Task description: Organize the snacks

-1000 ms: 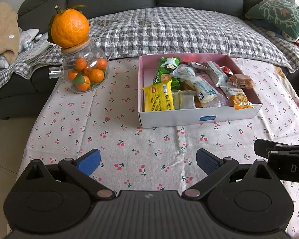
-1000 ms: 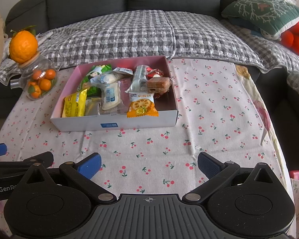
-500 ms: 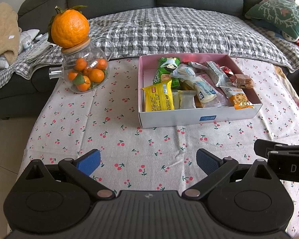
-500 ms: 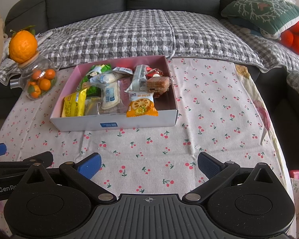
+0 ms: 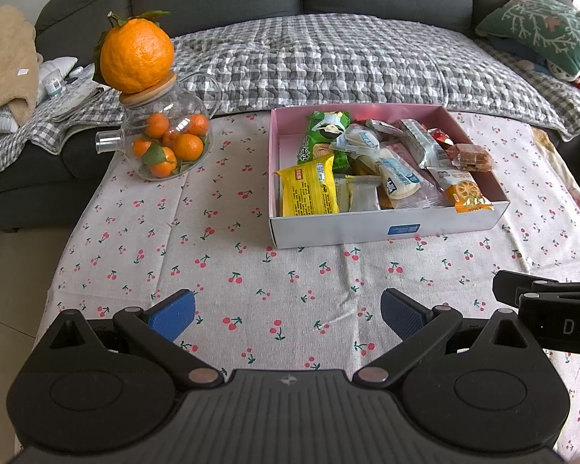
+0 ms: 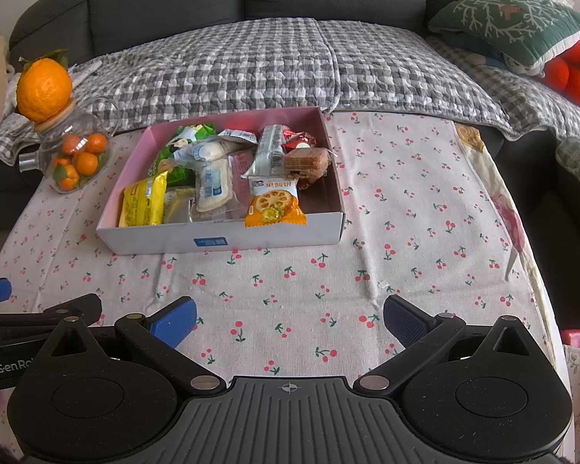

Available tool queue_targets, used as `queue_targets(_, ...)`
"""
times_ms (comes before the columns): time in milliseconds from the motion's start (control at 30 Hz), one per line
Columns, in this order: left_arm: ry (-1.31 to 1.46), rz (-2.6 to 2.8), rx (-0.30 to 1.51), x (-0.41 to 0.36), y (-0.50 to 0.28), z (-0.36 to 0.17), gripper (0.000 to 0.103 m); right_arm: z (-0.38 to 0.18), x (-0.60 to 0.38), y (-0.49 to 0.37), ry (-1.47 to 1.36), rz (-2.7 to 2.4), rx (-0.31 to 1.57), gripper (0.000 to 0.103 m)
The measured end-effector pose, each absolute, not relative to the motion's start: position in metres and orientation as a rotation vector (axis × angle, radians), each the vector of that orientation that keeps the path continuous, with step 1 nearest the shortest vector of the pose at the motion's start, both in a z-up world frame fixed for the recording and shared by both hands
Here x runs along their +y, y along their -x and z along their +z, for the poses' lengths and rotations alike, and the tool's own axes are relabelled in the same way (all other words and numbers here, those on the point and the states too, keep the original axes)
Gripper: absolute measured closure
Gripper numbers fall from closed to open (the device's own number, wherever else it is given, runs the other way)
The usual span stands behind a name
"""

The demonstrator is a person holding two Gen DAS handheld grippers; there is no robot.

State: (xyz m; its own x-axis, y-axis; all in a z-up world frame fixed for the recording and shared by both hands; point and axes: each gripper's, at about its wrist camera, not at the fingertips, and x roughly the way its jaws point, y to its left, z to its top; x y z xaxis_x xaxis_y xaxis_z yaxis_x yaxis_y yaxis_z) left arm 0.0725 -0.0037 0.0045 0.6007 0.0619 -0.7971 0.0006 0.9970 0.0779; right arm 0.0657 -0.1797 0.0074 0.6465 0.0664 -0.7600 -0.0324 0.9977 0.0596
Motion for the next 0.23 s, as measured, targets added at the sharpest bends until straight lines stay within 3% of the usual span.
queue_targets(233,-0.084,0.033,0.918,-0.0023,-0.0706,0.0055,0.001,0.0060,-0.1808,-0.0650,-0.043,0.055,0.867,0.000)
